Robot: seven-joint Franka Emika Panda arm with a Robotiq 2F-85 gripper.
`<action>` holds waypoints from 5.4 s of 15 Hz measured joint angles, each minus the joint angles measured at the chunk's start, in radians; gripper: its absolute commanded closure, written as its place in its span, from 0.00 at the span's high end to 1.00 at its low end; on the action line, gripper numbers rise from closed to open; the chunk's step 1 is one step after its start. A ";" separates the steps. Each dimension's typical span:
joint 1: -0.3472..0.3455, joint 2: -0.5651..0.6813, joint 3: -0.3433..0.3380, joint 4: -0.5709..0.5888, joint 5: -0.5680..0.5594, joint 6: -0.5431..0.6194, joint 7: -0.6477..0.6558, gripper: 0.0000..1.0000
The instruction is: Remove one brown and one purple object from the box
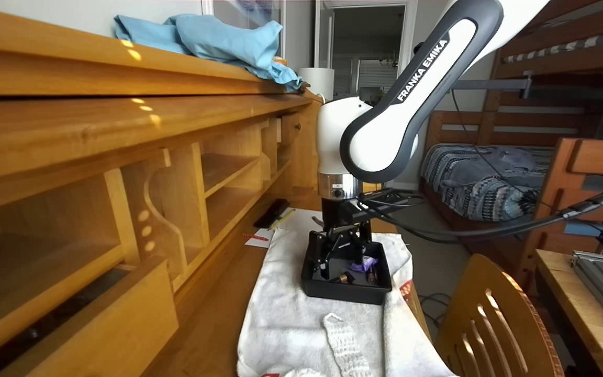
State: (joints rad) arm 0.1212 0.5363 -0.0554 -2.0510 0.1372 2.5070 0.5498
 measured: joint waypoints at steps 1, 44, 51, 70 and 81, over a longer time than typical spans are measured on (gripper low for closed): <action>0.000 0.003 0.000 0.003 0.000 0.000 0.003 1.00; -0.002 0.075 0.011 0.131 0.025 -0.124 0.066 0.45; -0.002 0.074 -0.002 0.141 0.025 -0.122 0.078 0.45; -0.002 0.048 -0.001 0.143 0.019 -0.104 -0.073 1.00; -0.038 -0.007 0.030 0.111 -0.088 -0.193 -0.480 1.00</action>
State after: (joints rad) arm 0.0833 0.5289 -0.0258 -1.9402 0.0489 2.3137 0.0695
